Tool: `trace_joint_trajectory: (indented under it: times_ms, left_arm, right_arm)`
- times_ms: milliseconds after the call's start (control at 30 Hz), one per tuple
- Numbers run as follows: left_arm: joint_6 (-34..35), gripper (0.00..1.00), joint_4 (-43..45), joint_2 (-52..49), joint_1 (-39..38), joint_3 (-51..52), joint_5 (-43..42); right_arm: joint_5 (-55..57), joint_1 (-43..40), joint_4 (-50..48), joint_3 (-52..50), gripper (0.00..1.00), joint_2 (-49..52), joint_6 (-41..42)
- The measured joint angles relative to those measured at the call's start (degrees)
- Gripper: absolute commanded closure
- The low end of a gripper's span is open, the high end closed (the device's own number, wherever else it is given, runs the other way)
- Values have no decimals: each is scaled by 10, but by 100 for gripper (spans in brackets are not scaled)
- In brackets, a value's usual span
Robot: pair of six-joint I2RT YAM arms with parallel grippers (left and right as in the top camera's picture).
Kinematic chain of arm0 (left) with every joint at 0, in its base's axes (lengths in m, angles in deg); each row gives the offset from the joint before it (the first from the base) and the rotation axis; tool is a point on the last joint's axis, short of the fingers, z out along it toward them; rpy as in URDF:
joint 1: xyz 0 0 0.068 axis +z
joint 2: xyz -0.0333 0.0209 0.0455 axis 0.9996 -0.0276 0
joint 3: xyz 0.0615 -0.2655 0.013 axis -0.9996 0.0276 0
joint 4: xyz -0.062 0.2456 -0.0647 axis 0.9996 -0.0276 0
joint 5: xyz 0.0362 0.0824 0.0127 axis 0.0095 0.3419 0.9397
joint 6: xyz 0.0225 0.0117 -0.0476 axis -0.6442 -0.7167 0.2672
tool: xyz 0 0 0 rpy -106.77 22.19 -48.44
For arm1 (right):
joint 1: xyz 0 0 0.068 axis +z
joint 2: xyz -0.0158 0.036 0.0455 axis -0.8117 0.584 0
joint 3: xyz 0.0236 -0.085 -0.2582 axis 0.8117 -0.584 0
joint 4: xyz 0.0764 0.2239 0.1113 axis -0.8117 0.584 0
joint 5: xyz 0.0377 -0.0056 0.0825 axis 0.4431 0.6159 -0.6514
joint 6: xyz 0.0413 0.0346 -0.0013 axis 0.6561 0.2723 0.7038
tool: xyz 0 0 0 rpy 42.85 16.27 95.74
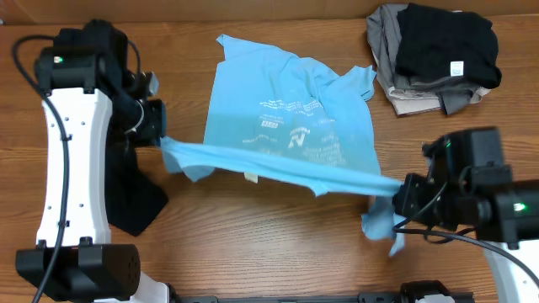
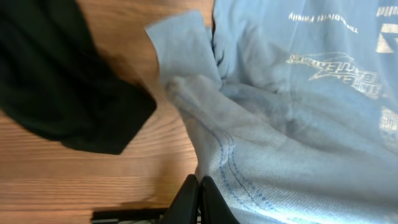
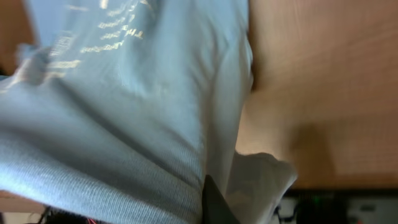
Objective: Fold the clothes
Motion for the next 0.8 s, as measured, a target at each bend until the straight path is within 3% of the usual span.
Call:
trace_joint_trajectory:
  times_ms: [233,367,467,600,700,800]
  left_arm:
    - [0,94,80,0,0,149,-13]
    - [-2,84,123,0,0,214,-4]
    - [-4,76,139,0,0,248,3]
    - [-4,64,153,0,-11,275,9]
    - [-6,51,167,0,-22,280,9]
    - [-9,32,189,0,-25,280,9]
  right_arm:
    - [-10,-1,-34,-121,96,0,62]
    - [-8,-7,-40,-153,96,0,89]
    - [-6,-11,-39,-167,89,0,103]
    - [-7,-11,-38,-186,72,0,114]
    - [-8,-11,-38,-195,44,0,115]
    - [-8,-12,-40,-196,34,0,116]
